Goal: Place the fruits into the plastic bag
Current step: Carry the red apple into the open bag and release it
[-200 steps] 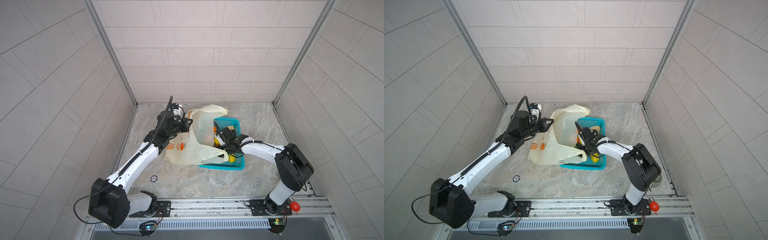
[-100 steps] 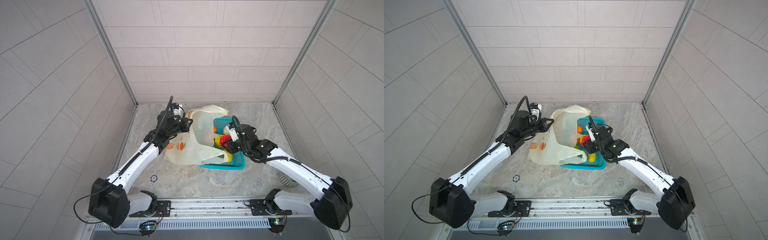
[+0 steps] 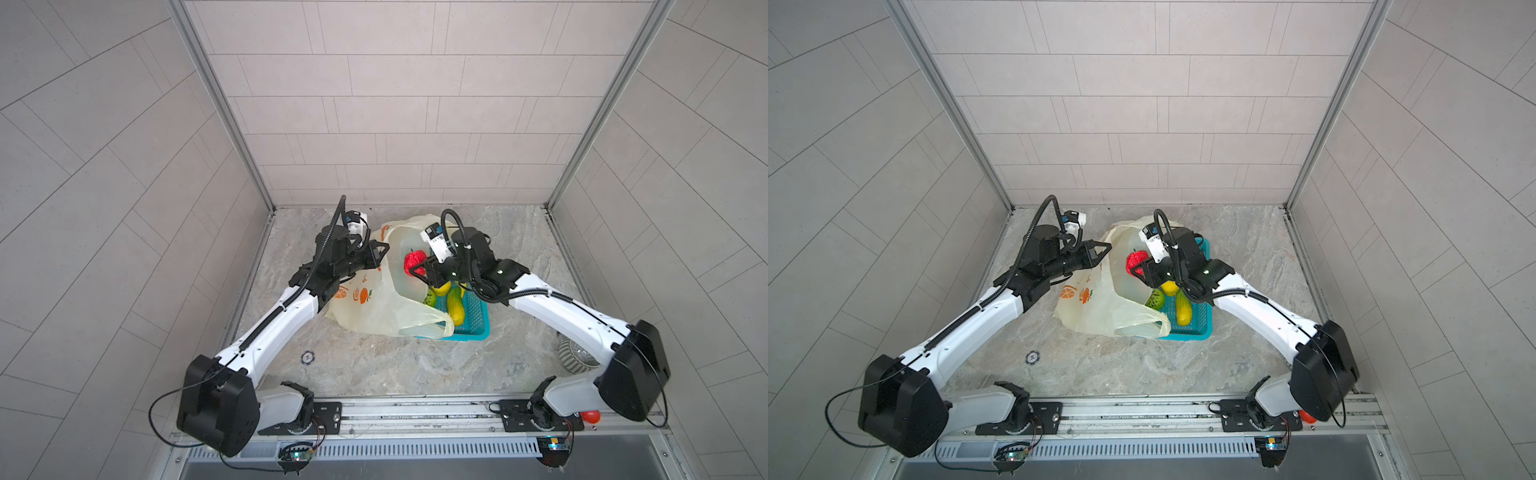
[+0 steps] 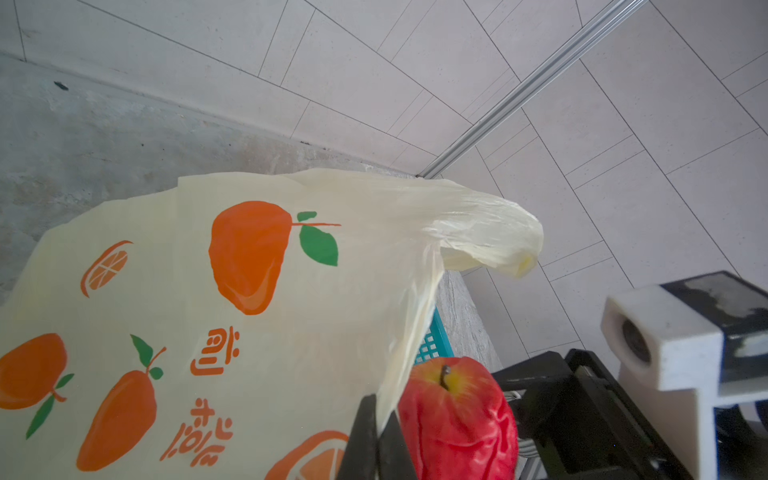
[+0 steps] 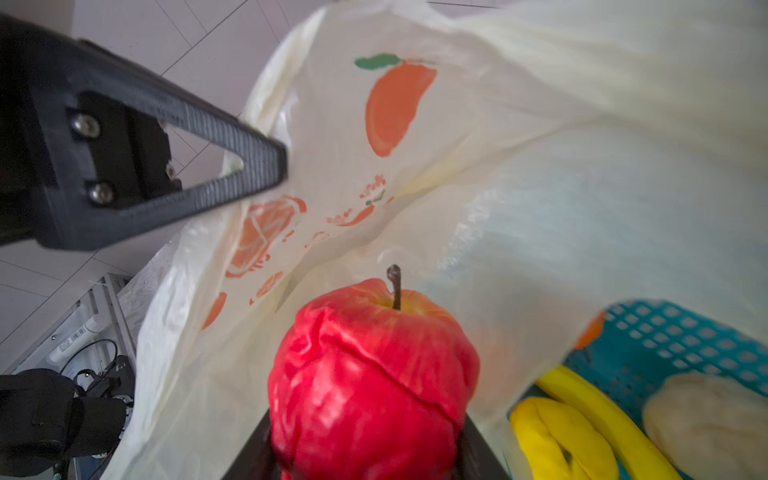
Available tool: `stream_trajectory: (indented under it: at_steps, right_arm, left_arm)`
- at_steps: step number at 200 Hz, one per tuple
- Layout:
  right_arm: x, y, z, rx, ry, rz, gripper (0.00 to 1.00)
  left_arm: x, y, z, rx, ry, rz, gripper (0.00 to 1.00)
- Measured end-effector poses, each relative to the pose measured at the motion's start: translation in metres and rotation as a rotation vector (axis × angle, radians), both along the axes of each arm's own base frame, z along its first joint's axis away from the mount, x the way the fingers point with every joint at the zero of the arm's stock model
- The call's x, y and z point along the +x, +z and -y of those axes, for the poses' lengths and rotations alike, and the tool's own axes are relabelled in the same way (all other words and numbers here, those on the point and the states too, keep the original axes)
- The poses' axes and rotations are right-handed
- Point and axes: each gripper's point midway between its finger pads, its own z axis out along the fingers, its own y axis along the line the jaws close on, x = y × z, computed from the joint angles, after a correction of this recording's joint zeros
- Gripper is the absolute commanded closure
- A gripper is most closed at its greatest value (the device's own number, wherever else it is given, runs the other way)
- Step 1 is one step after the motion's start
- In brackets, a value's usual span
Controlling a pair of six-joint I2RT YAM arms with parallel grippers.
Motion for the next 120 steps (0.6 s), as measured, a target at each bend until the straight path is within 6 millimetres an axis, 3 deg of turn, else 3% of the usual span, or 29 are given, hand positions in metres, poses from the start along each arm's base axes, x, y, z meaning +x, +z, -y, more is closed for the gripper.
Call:
stream_trajectory:
  at_steps: [52,75,99,114,118,120]
  right_arm:
    - [0.021,-0.037,-0.061,-0.013,0.076,-0.065,0.56]
    - [0.019,-0.052,-0.077,-0.022,0.097,-0.091,0.51]
    - [0.017,-0.058,-0.081,-0.017,0.091,-0.108,0.43]
    - [0.016,-0.063,-0.080,-0.015,0.083,-0.113,0.24]
    - [0.016,-0.065,-0.079,-0.017,0.081,-0.112,0.17]
    - [0.016,-0.066,-0.079,-0.017,0.076,-0.115,0.09]
  left_arm:
    - [-0.007,-0.002,0.004,-0.038,-0.021,-0.027,1.00]
    - [-0.010,0.000,0.005,-0.058,-0.028,-0.035,1.00]
    - [-0.012,-0.006,0.004,-0.068,-0.020,-0.064,1.00]
    - [-0.012,-0.008,0.004,-0.075,-0.014,-0.081,1.00]
    - [-0.013,-0.009,0.004,-0.075,-0.015,-0.086,1.00]
    - [-0.013,-0.010,0.004,-0.077,-0.013,-0.090,1.00]
